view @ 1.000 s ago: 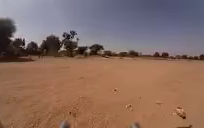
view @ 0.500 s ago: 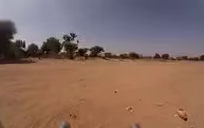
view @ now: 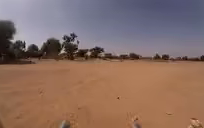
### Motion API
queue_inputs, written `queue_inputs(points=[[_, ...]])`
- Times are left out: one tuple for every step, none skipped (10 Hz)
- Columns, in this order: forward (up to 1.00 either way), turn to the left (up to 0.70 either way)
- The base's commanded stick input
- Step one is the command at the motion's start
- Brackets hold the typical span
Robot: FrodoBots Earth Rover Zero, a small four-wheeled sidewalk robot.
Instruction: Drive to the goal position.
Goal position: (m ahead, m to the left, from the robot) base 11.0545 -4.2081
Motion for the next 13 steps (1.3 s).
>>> queue_inputs(points=[[0.5, 0.0], [0.5, 0.0], [0.5, 0.0], [0.5, 0.0], [0.5, 0.0], [0.5, 0.0], [0.5, 0.0], [0.5, 0.0], [0.5, 0.0], [0.5, 0.0], [0.5, 0.0], [0.5, 0.0], [0.5, 0.0]])
